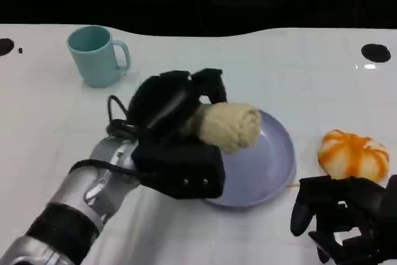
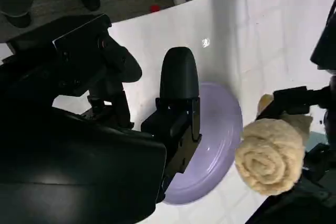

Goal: Grasp the towel on the left side of the plate with the left hand and place it into the plate.

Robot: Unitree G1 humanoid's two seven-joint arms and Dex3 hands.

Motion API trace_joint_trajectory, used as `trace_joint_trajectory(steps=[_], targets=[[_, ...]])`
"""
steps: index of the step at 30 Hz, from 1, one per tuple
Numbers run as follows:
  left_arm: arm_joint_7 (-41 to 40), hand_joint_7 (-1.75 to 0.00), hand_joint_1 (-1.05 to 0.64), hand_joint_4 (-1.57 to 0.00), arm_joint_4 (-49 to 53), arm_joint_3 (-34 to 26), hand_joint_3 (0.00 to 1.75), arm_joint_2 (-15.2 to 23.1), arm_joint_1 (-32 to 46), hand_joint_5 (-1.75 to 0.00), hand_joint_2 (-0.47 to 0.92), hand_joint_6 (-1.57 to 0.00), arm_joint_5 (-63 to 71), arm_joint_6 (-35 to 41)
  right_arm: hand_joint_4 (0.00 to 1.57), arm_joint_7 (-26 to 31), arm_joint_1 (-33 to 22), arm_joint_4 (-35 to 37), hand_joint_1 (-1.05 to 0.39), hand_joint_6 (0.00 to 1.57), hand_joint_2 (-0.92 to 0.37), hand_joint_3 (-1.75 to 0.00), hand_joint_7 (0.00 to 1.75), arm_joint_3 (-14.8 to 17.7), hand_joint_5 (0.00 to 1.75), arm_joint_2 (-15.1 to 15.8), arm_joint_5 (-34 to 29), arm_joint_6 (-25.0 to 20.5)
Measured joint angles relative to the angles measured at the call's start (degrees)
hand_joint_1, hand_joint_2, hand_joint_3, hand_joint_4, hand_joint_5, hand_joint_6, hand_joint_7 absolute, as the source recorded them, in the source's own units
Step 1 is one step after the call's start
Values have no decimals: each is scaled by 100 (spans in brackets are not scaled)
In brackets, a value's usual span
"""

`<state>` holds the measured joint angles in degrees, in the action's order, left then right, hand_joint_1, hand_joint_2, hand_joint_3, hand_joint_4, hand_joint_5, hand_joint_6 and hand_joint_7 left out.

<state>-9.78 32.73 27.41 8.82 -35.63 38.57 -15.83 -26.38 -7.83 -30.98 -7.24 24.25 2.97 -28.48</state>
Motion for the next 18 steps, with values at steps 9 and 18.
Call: trace_joint_trajectory(steps=[9,18], targets=[[343,-98,-24,-67,144,238,52,-258,-45,-165,72,-77,230,375,70,2,-50,-43,6,68,-60,-107,145,-1,169,5,-10,8],[1332,0,-52,-24,-97,396,8,-70,-123,-37,92,-30,316,629,69,0,-48,-106,6,67,-61,-106,144,9,168,23,3,6]])
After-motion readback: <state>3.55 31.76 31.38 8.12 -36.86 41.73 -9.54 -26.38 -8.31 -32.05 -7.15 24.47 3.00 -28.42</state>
